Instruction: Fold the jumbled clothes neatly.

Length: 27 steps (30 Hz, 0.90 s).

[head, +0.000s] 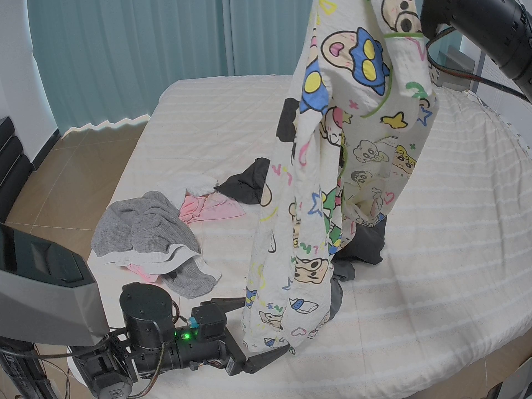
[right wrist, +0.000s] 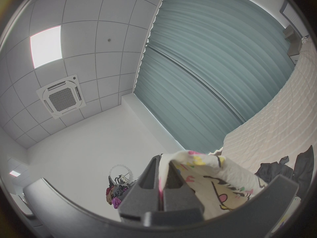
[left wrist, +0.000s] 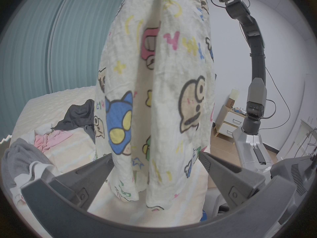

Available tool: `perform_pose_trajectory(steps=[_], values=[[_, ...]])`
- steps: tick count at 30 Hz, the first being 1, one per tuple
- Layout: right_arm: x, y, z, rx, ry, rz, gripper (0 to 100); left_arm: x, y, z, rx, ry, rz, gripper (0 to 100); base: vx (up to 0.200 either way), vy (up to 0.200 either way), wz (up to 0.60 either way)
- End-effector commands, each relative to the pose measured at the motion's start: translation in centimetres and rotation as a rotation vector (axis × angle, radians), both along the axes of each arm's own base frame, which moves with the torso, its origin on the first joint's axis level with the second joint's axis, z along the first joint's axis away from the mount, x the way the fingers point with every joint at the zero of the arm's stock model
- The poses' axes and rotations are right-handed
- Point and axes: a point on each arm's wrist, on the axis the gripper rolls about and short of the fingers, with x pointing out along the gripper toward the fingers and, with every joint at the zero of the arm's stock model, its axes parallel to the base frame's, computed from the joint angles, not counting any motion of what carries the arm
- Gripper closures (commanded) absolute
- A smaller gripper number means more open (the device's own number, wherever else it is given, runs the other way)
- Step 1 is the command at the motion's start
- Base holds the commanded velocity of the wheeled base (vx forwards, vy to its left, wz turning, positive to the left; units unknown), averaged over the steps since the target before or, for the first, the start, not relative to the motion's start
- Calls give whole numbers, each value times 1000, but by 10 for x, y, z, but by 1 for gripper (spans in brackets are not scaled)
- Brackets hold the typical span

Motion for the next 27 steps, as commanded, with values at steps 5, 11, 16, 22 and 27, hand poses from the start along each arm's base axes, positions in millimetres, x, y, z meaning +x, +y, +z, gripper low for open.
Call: perform_pose_trajectory(steps=[5,11,16,22,27], values=[[1,0,-1,-4,2,-2,100,7,-16,4,-26,-49,16,0,0,0,0],[1,0,0,0,-1,-2,100,11,-23,-5,-13,-33,27,0,0,0,0],[1,0,-1,-1,0,-2,100,0,-35,-8,-8,-23,-7,0,0,0,0],[0,-1,-1,-1,0,-2,100,-5,-41,-10,-11,-8,-30,0,0,0,0],[0,-1,0,0,-1,-3,100,-8,-44,-13,-9,9,-40,100,0,0,0]])
